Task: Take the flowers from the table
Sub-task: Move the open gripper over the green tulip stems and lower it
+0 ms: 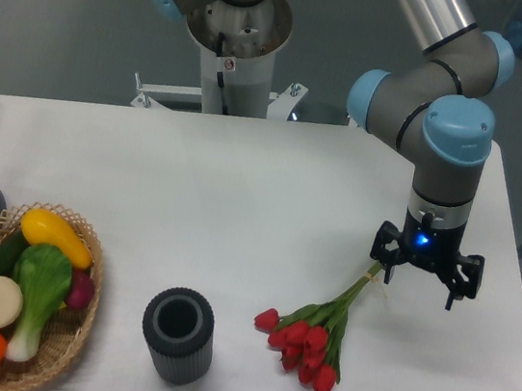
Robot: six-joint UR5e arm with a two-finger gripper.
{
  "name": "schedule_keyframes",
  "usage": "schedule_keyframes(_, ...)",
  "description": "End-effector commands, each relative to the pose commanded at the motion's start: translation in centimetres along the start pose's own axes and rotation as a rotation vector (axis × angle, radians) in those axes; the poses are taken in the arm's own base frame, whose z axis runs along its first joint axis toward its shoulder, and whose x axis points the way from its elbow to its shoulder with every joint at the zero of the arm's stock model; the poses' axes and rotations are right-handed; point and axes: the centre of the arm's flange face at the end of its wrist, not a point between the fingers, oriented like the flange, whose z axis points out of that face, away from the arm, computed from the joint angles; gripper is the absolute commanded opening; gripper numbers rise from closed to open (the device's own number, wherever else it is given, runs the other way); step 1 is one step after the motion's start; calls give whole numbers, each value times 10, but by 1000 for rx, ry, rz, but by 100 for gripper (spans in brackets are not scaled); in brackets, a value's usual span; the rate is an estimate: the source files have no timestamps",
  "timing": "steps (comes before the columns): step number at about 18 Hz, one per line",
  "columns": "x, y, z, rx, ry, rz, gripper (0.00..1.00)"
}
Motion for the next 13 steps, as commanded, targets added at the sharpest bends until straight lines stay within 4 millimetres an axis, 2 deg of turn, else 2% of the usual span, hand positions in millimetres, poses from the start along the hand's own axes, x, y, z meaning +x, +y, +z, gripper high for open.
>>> schedule_keyframes(5, 3, -3, 4, 0, 4, 5, 100)
schedule_keyframes(8, 16, -12, 15, -2, 24, 25, 100)
schedule_keyframes(10, 20, -12, 30, -10, 46, 27, 100)
schedule_keyframes(13, 38, -22, 43, -14, 68, 45, 100)
